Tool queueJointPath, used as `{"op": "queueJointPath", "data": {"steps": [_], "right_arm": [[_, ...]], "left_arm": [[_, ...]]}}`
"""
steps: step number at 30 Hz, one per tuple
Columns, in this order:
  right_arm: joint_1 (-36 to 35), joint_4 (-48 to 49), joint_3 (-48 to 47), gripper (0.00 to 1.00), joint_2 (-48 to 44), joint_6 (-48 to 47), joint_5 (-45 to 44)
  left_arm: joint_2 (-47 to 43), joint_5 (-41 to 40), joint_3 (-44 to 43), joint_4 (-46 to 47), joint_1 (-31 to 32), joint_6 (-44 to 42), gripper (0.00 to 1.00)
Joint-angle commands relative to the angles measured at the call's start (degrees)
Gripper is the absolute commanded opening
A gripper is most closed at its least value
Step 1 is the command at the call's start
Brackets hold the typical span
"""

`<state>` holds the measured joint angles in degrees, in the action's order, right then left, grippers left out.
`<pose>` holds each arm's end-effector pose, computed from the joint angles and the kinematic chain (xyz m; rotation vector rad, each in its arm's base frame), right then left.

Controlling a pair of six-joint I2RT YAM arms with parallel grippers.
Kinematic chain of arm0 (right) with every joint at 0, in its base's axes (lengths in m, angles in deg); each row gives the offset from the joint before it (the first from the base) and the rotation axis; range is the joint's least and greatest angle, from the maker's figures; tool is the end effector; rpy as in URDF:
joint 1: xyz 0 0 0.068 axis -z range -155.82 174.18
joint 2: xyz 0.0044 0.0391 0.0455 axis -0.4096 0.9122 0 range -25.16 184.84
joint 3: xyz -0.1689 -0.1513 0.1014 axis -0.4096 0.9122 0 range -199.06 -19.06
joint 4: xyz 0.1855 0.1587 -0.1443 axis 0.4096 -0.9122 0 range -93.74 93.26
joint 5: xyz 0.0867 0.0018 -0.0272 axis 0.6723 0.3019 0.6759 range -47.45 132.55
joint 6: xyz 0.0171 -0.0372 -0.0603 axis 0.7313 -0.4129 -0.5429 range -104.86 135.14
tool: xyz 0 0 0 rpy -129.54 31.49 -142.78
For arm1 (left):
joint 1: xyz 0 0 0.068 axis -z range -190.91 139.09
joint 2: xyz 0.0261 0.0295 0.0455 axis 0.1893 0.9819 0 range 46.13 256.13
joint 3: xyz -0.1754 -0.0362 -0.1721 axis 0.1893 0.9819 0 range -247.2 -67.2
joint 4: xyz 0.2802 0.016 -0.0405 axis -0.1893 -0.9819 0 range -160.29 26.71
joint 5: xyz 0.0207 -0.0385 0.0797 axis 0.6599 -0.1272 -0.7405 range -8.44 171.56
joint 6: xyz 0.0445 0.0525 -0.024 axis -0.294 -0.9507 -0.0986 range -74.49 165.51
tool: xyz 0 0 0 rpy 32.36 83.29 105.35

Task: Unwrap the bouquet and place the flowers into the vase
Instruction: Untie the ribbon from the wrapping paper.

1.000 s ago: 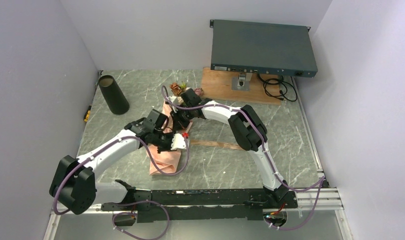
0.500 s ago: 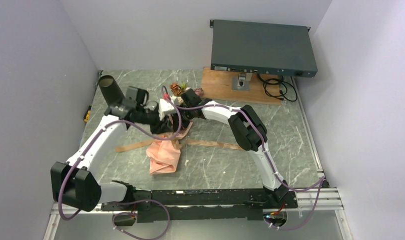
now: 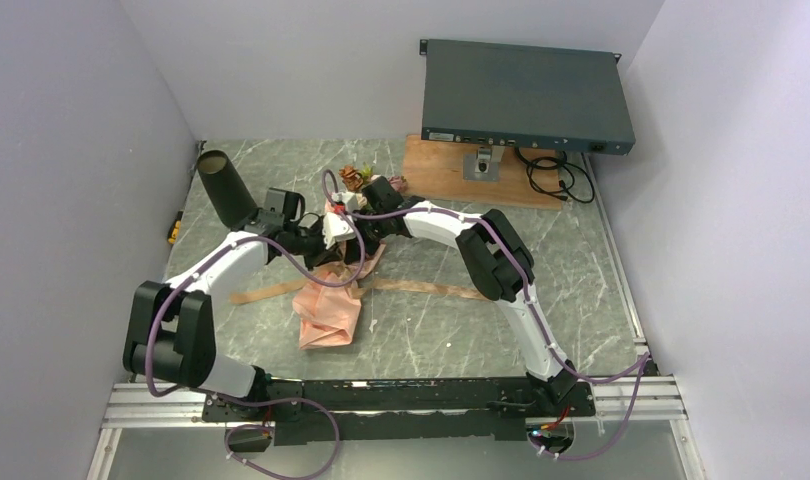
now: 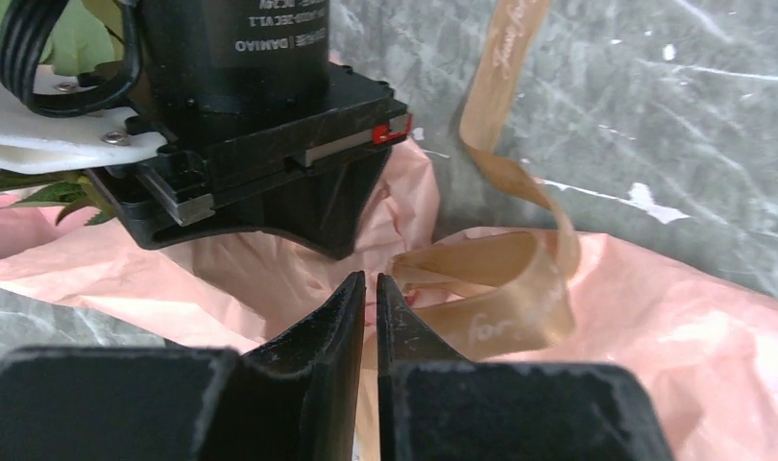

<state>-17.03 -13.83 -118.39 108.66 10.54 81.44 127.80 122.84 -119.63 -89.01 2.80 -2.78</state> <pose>0.3629 0.3684 0.0882 -1.2536 2.1786 1.1092 0.2992 -0.1141 0.1730 1.4136 1.8230 -0.6090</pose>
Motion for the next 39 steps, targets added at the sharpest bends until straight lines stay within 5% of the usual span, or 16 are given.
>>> {"op": "queueJointPath", "data": {"steps": [1,13,25,32,39], "right_arm": [[0.3,-7.1,2.6,0.0,6.1,-3.2,-9.7],[0.6,-6.8,4.0,0.0,5.3,-2.7,-8.2],[0.9,-6.9,5.1,0.0,3.7,-3.6,-4.3],[1.1,-8.7,3.9,0.0,4.2,-4.8,-4.9],[1.3,-9.7,2.4,0.0,5.1,-4.6,-5.0]], "left_arm": [[2.3,-2.6,0.5,7.5,0.2,-1.3,0.17],[3.3,-4.1,8.5,-6.9,1.7,-25.0,0.29],[5.0,-11.2,13.1,-2.7,4.1,-28.2,0.4],[-1.0,-16.0,20.4,-3.4,6.0,-43.4,0.21],[-12.7,-22.2,27.5,-5.5,11.3,-54.3,0.37]]}}
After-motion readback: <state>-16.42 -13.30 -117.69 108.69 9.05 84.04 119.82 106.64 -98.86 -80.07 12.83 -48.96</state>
